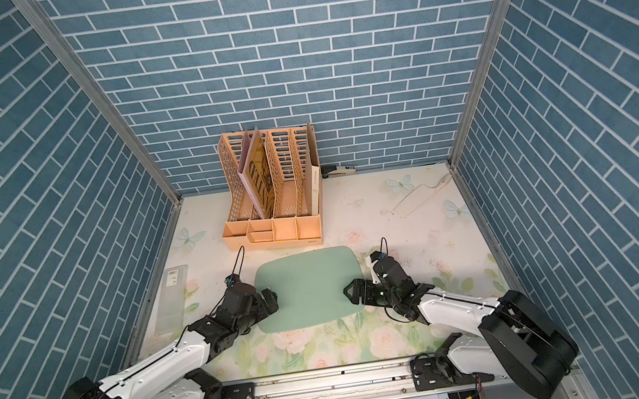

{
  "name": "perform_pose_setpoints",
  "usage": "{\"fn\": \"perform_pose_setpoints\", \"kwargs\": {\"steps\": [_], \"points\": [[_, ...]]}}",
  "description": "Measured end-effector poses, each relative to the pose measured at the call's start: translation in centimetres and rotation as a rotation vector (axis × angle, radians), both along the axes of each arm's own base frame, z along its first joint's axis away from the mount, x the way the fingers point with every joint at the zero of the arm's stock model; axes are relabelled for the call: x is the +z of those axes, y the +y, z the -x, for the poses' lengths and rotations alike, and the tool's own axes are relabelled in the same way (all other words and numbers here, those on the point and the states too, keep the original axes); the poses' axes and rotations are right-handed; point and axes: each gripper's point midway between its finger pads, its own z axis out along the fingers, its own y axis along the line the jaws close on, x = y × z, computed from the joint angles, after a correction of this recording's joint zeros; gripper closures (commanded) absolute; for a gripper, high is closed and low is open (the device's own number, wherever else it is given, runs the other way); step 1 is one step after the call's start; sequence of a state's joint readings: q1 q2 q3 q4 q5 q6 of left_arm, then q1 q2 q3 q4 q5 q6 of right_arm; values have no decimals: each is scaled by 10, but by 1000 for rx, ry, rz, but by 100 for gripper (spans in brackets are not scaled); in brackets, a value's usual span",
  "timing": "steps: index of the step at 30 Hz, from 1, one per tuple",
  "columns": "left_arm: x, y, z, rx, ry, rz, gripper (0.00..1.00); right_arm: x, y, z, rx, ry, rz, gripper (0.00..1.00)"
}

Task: Align the knife with the edge of the cutting board
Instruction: Move the work surface to the center of the board.

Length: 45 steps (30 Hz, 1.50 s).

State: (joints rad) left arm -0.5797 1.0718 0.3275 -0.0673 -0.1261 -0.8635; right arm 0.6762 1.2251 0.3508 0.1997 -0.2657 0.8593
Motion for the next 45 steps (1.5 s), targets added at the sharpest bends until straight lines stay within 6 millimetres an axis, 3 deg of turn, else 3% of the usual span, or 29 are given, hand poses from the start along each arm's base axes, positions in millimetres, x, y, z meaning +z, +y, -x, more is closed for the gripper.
{"fn": "perform_pose_setpoints", "kwargs": {"steps": [3,10,14,17,20,25,34,45], "points": [[-1,0,-5,1,5,-17,3,-1,-8,-9,-36,-3,60,5],[-4,12,-18,27,19,-74,4,-2,-40,-53,-166,16,177,4],[-3,15,-25,30,10,-57,5,-5,-35,-74,-160,37,210,6],[-2,12,-29,9,4,-39,8,-5,-21,-84,-126,34,179,7],[-2,7,-31,-14,-5,-26,9,-4,-5,-80,-80,22,146,7],[-2,4,-33,-36,-11,-26,10,-4,23,-58,16,-5,114,8],[-3,12,-33,-21,-31,-40,11,-2,26,-24,30,-8,55,8],[-3,10,-28,-39,-45,-9,12,-2,24,-20,3,19,56,7]]}}
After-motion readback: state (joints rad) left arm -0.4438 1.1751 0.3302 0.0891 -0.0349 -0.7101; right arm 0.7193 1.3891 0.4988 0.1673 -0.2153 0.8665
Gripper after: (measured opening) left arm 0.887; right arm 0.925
